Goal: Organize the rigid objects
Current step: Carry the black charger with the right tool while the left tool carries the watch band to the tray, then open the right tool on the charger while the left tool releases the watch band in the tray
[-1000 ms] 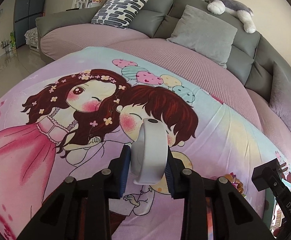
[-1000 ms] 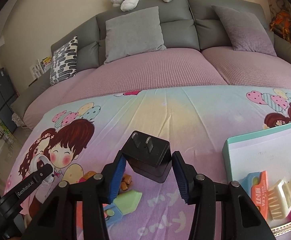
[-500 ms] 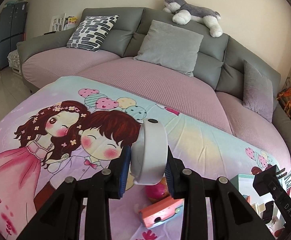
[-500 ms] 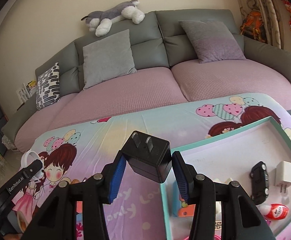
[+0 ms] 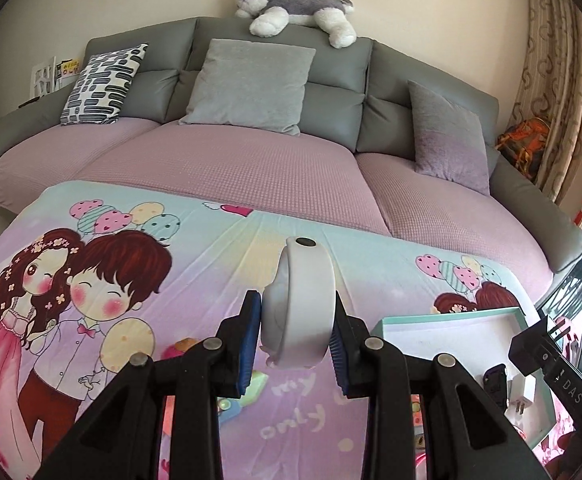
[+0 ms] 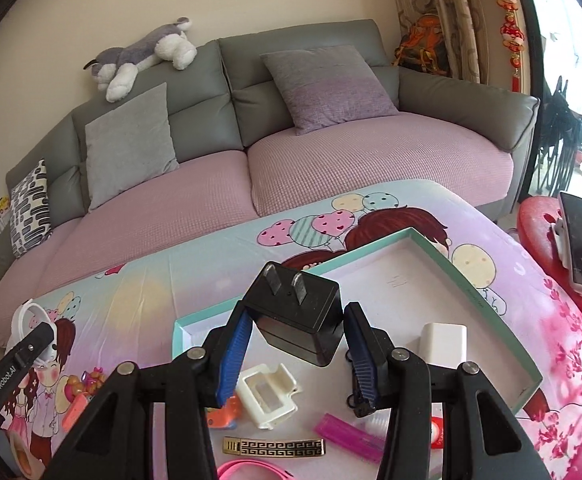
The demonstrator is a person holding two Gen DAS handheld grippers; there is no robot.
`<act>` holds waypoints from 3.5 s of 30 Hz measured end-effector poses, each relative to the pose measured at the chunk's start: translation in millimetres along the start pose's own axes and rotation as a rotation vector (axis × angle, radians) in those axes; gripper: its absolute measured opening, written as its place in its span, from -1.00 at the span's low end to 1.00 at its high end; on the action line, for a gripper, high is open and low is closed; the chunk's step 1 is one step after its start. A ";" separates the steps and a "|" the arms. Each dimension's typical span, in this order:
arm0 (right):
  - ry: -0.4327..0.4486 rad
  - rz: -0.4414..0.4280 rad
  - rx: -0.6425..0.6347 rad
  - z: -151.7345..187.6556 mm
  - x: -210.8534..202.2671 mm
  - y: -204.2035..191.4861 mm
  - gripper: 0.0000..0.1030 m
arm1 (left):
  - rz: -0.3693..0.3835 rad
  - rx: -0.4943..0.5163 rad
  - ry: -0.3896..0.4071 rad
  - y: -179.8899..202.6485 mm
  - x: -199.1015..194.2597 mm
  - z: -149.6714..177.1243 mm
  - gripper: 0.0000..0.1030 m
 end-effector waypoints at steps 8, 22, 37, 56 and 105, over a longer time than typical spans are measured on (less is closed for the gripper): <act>-0.030 0.029 0.034 -1.3 10.7 24.9 -0.02 | 0.090 0.109 -0.060 62.7 18.6 12.5 -0.35; -0.085 0.084 0.087 -2.4 33.1 68.4 -0.02 | 0.163 0.232 -0.202 125.0 57.5 43.9 -0.35; -0.126 0.121 0.126 3.5 51.0 99.5 -0.02 | 0.135 0.261 -0.271 143.7 99.8 52.6 -0.35; -0.150 0.123 0.097 8.0 60.9 94.9 -0.02 | 0.135 0.279 -0.284 150.2 112.2 69.0 -0.35; -0.139 0.111 0.004 10.5 63.8 72.4 0.99 | -0.128 0.042 -0.252 54.2 92.6 46.8 0.67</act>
Point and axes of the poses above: each gripper's, at about its wrist camera, not at the fingertips, and x roughly the way its jaws point, y to its right, z to its underside, the point moved 8 cm from there along x, roughly the way its jaws point, and after that the axes turned 11 degrees about z, right-handed, at the moved point
